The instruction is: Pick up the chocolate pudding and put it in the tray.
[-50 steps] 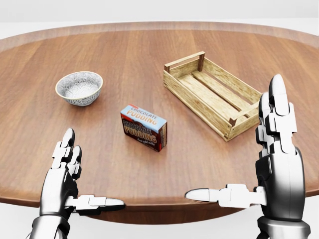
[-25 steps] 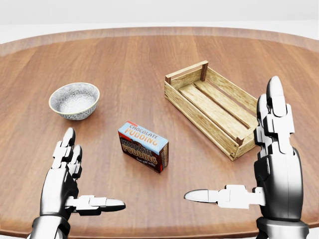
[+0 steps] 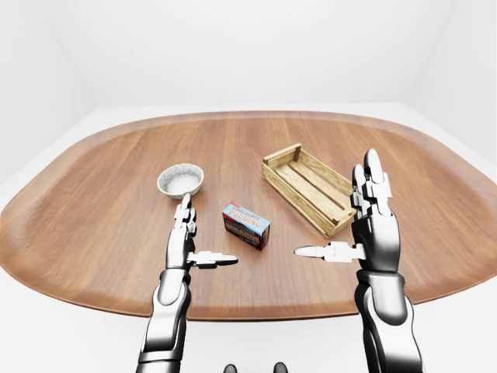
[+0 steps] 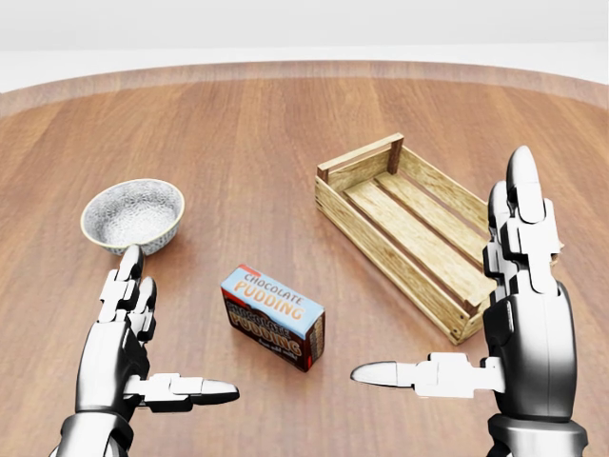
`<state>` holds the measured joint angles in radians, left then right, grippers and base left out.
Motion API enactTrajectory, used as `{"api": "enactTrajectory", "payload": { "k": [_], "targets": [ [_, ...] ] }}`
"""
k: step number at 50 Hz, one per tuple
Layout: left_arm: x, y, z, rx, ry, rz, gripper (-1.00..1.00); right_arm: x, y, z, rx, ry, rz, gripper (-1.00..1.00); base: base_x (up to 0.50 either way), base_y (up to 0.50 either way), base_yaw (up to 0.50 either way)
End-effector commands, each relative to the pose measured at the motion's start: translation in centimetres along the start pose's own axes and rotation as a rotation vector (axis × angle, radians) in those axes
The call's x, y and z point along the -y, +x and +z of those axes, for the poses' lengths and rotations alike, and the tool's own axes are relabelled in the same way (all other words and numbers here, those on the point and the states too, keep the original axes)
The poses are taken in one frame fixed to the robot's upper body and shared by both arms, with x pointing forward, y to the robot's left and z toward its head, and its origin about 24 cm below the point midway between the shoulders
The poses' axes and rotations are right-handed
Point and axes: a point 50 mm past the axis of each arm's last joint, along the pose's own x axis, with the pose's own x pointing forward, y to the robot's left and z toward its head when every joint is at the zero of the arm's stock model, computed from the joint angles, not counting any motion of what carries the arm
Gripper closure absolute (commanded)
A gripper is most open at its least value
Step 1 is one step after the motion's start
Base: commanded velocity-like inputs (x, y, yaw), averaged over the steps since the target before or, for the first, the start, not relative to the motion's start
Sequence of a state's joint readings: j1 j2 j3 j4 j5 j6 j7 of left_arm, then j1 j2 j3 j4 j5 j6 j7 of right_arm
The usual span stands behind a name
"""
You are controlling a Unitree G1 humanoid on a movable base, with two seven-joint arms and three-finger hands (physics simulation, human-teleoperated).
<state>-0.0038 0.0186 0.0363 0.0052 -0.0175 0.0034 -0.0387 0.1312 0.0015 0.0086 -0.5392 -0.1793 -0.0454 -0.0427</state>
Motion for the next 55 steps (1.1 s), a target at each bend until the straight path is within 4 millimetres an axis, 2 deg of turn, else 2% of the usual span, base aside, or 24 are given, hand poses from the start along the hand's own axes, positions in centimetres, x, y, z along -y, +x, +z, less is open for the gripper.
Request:
{"api": "enactTrajectory", "payload": {
  "k": [1,55],
  "targets": [
    [0.02,0.01,-0.05,0.001,0.001,-0.001,-1.0,0.0,-0.04,-0.14,-0.001,0.001,0.002,-1.0,0.21,0.0,0.0],
    [0.01,-0.01,-0.07,-0.001,0.001,-0.001,-1.0,-0.17,0.0,-0.17,-0.015,0.007,0.014,-1.0,0.19,0.0,0.0]
  ]
}}
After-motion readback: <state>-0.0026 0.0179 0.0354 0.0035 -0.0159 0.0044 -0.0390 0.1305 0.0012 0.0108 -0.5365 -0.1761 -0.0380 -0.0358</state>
